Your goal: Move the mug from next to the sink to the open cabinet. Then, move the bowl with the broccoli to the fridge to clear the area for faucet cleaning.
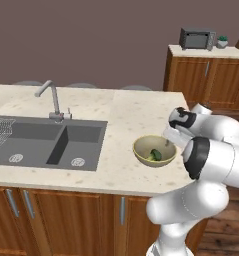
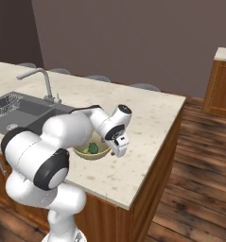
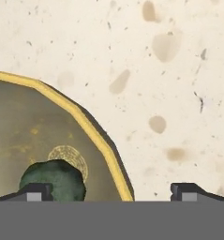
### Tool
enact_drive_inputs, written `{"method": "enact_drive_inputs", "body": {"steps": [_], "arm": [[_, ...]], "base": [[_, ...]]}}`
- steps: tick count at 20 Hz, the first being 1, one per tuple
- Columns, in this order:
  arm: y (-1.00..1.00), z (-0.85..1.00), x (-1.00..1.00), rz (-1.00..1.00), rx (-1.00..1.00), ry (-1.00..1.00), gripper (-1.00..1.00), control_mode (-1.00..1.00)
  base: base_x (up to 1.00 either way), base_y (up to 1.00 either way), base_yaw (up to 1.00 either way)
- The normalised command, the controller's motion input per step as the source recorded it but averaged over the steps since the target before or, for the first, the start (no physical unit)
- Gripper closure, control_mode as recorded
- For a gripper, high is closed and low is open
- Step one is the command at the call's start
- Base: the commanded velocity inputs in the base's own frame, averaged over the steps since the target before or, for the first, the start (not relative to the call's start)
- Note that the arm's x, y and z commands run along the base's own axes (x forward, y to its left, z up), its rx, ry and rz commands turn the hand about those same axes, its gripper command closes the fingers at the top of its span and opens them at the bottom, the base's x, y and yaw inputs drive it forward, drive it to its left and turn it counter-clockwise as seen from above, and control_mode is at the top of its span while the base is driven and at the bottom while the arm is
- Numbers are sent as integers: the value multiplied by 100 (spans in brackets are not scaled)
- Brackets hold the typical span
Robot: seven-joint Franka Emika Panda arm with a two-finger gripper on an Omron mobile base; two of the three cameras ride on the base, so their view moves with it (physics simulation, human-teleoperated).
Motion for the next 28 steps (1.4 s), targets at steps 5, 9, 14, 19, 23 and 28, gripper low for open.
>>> {"method": "enact_drive_inputs", "body": {"steps": [5,9,14,19,23,28], "arm": [[23,-29,5,0,0,0,-100,-100],[10,-43,0,0,0,0,-100,-100],[0,-33,0,0,0,0,-100,-100],[0,-2,0,0,0,0,100,-100],[0,1,-9,0,0,-4,100,-100],[0,27,-22,-7,0,-11,100,-100]], "base": [[0,0,0],[0,0,0],[0,0,0],[0,0,0],[0,0,0],[0,0,0]]}}
